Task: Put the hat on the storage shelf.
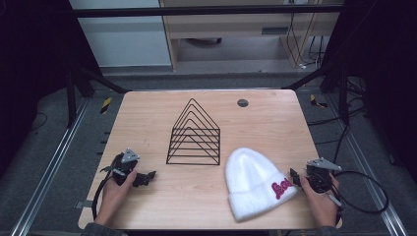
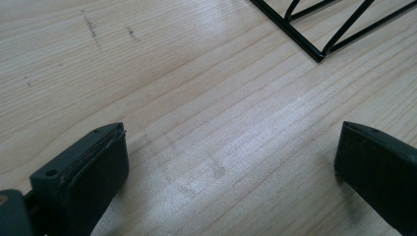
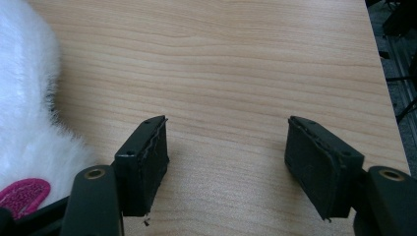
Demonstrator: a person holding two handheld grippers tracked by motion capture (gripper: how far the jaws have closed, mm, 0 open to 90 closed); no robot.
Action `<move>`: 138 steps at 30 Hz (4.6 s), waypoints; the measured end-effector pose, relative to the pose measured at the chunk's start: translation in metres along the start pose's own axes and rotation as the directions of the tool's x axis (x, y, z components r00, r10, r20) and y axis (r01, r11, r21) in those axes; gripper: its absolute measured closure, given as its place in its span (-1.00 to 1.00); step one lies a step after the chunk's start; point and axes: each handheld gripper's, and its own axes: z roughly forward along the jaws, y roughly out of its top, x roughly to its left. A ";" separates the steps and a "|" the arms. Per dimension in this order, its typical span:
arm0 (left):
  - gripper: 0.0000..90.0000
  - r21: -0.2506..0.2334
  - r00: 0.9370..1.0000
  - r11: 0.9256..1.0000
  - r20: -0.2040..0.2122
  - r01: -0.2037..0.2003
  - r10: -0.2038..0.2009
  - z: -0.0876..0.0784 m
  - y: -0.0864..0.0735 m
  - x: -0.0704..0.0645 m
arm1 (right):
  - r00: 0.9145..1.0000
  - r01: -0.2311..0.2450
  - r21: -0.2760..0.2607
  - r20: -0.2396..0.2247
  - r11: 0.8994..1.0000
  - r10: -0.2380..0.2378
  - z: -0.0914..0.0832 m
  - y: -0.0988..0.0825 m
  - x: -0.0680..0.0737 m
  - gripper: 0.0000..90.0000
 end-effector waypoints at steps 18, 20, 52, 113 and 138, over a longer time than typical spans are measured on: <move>-1.00 -0.003 1.000 1.000 0.000 0.005 -0.005 0.000 0.000 0.000 | 0.994 0.100 0.050 -0.054 0.994 -0.097 -0.012 0.055 0.018 -0.51; -1.00 -0.004 1.000 1.000 0.000 0.005 -0.005 0.000 0.000 0.000 | 0.986 0.149 0.054 -0.081 0.987 -0.145 -0.018 0.076 0.035 -0.62; -1.00 -0.002 1.000 1.000 0.002 0.002 -0.002 0.000 0.000 0.000 | 0.917 0.334 0.172 -0.289 0.927 -0.277 0.036 0.141 0.112 -0.16; -0.93 -0.263 0.995 0.960 0.003 -0.094 0.098 -0.068 0.065 -0.018 | 0.868 0.198 -0.390 -0.357 0.899 -0.346 -0.125 0.173 0.127 0.86; -0.80 -0.301 0.963 0.928 0.087 -0.220 0.256 -0.088 0.166 -0.059 | 0.912 0.165 -0.507 -0.248 0.846 -0.326 -0.144 0.267 0.155 0.87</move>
